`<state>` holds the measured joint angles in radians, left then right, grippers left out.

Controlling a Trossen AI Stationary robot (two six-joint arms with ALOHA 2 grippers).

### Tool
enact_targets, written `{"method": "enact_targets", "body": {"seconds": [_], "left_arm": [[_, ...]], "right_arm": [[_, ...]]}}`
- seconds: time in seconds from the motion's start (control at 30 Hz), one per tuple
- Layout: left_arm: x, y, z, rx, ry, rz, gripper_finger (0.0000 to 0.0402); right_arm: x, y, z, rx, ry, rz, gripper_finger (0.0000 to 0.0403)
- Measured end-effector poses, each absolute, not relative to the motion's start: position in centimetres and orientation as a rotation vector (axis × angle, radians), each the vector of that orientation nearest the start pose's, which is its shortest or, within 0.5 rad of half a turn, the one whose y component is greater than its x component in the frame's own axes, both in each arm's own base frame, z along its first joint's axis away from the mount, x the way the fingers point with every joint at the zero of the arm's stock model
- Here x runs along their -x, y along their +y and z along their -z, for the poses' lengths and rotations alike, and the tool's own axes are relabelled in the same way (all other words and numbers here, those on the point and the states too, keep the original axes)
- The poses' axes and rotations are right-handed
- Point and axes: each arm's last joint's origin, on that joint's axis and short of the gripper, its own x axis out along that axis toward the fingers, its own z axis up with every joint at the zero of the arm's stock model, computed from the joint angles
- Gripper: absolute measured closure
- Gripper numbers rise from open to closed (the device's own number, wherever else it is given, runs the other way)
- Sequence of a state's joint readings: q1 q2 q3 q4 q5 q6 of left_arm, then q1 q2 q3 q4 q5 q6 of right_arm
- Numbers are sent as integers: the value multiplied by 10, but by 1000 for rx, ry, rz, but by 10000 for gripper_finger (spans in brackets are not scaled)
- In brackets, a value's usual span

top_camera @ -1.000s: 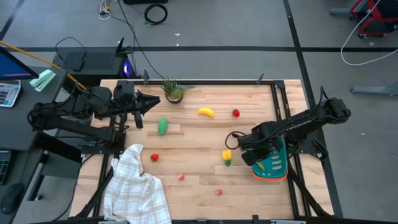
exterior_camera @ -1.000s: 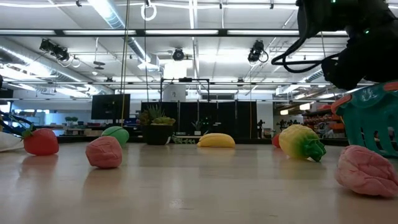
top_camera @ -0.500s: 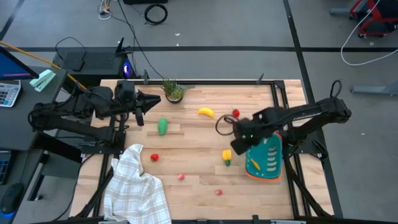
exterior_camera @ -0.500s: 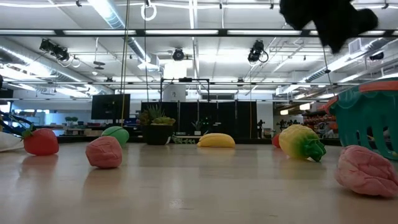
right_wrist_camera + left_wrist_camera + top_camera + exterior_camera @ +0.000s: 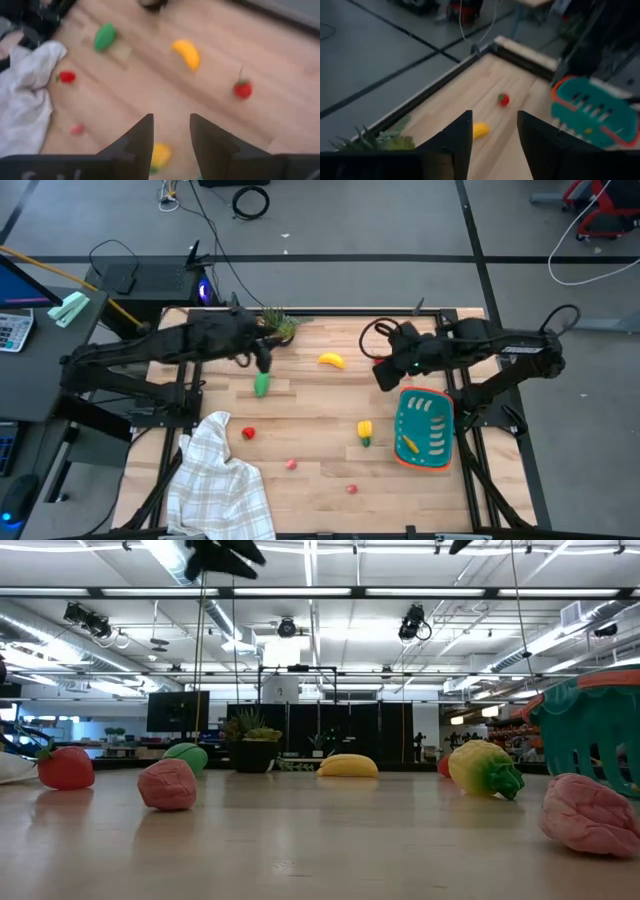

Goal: Pick and placing Produce into tupperware
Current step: Put the green corn into the blue basket

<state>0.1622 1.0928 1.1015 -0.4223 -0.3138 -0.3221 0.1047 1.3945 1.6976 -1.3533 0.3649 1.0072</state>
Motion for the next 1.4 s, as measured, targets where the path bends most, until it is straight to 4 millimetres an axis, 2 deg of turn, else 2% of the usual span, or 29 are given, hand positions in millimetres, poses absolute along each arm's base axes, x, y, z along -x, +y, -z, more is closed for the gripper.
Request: {"method": "enact_targets", "body": {"seconds": [0.13,0.2,0.3,0.4,0.5,0.6,0.83,1.13,1.4], "left_arm": [[-242,62,-341,290,456,-552,233],[-242,69,-329,378,531,-607,236],[-233,75,-314,640,628,-722,238],[-217,72,-302,812,779,-836,239],[-203,66,-294,893,933,-917,239],[-198,65,-292,874,988,-946,238],[-220,71,-280,820,993,-901,211],[-251,77,-235,911,1124,-1043,149],[-272,70,-200,1046,1225,-1088,126]], "right_arm": [[-236,13,-415,-625,760,745,266],[-236,13,-414,-621,763,749,266],[-237,14,-411,-616,773,748,266],[-237,14,-411,-605,776,743,266],[-237,13,-412,-551,778,743,266],[-237,10,-412,-471,764,768,266],[-237,-1,-412,-437,767,800,266],[-237,-1,-412,-373,796,769,267],[-237,-1,-412,-294,828,732,267]]}}
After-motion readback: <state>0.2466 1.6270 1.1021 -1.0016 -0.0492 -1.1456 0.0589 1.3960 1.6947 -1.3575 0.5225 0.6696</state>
